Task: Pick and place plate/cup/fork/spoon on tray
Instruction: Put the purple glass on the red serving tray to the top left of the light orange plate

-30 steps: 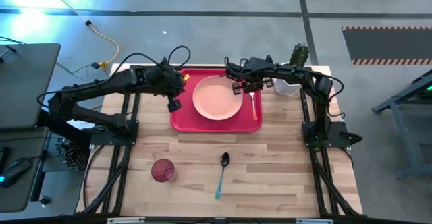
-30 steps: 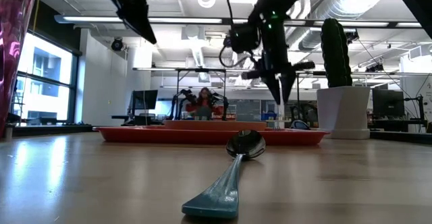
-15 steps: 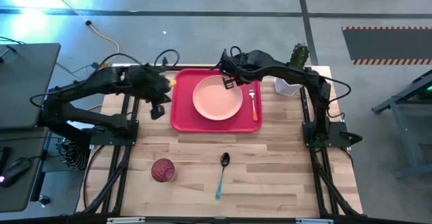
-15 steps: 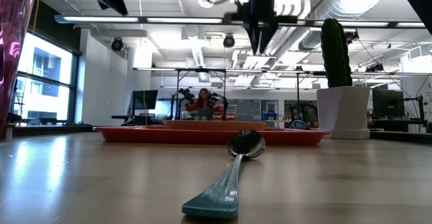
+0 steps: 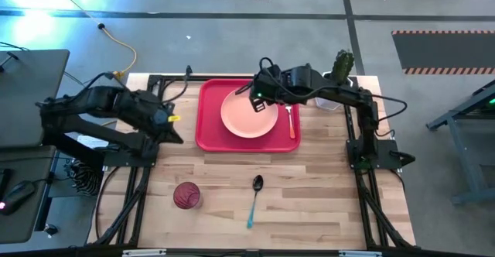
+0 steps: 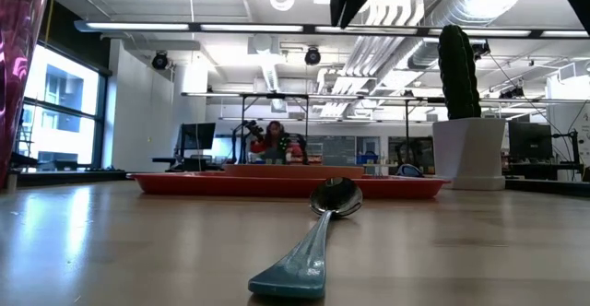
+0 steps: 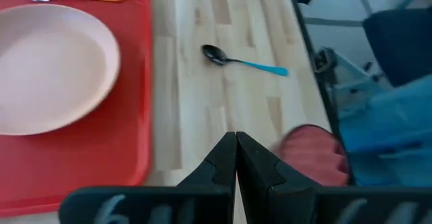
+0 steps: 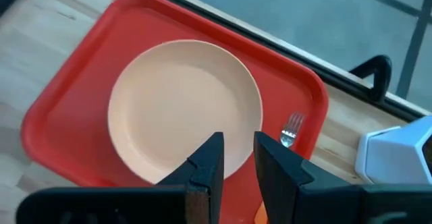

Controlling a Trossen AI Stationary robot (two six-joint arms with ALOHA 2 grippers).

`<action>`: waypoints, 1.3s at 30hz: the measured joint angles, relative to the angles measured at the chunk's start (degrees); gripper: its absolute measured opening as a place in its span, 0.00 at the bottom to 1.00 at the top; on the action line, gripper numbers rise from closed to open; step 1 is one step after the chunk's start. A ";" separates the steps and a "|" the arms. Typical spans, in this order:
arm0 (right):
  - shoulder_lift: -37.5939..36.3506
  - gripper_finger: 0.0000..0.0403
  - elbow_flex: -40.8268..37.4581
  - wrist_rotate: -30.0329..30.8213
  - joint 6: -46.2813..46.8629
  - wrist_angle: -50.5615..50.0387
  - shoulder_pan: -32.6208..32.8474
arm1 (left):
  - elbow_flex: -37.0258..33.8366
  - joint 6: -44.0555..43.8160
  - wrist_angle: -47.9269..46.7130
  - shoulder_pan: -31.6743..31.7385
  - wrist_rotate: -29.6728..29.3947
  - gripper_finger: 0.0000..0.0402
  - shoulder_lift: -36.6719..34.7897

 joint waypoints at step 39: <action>-0.11 0.18 0.75 -0.72 -10.06 -1.97 5.36 | -10.75 -27.44 6.14 -20.68 1.92 0.28 16.09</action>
